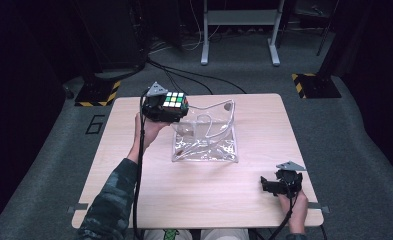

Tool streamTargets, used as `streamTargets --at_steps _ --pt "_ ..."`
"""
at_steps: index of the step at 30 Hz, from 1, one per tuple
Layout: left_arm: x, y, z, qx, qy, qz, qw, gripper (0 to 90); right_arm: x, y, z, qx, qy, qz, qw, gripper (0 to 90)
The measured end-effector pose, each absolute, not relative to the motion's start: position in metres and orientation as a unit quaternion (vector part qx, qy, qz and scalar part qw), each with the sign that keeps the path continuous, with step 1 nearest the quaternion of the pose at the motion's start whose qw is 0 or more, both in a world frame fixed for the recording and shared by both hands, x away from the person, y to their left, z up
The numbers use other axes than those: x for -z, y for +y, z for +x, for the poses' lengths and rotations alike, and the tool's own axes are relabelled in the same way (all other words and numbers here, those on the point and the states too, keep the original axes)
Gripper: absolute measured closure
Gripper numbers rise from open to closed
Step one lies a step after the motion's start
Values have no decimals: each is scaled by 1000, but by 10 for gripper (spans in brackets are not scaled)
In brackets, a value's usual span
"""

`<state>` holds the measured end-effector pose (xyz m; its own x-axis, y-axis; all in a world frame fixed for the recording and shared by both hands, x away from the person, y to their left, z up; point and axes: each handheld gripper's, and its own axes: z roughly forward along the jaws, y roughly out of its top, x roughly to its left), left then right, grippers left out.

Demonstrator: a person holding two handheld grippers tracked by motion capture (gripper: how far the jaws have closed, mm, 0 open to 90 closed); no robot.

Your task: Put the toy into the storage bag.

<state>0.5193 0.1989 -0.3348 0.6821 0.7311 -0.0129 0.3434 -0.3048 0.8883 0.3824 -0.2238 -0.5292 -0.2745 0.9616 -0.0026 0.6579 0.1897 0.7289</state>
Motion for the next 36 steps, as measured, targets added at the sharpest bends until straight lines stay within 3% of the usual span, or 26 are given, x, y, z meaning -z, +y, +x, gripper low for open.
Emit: streamTargets --at_steps 36 --pt "363 186 553 -172 374 804 429 166 529 -224 382 -316 731 555 240 54"
